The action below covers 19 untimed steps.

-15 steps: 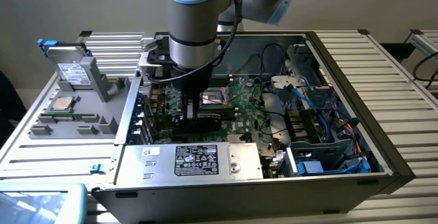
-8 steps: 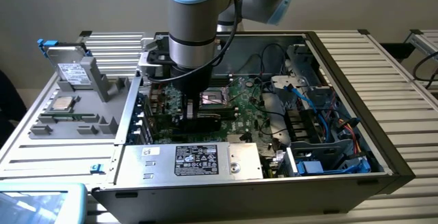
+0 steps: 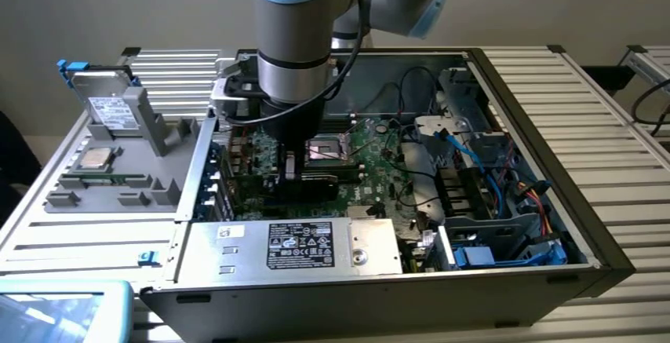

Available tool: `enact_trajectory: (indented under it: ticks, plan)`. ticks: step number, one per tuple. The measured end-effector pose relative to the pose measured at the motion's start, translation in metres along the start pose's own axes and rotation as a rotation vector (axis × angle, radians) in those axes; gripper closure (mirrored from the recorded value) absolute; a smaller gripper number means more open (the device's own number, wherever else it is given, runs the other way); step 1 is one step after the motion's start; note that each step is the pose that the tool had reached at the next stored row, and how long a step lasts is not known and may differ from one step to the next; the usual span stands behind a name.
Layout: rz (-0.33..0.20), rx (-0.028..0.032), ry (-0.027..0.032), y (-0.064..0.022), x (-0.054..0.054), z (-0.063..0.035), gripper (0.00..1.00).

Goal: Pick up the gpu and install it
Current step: 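Insert the gpu into the slot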

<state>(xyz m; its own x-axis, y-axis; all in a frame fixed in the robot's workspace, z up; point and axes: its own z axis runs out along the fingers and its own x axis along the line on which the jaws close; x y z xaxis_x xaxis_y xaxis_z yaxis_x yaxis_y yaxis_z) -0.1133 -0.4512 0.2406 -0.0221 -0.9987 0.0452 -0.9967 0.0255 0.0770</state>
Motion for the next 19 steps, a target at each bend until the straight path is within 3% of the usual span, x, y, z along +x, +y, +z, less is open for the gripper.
enact_trajectory:
  ticks: [9, 12, 14, 17, 19]
  plan:
    - [0.0, 0.0001, 0.0022, 0.0032, 0.002, -0.041, 0.52]
    - [0.001, 0.0002, 0.0065, 0.0042, 0.002, -0.0532, 0.52]
    - [0.001, 0.0023, 0.0121, 0.0044, 0.002, -0.0555, 0.52]
    - [0.002, 0.0022, 0.0141, 0.0044, 0.001, -0.0555, 0.54]
    - [0.002, 0.0043, 0.0162, 0.0047, -0.001, -0.0552, 0.67]
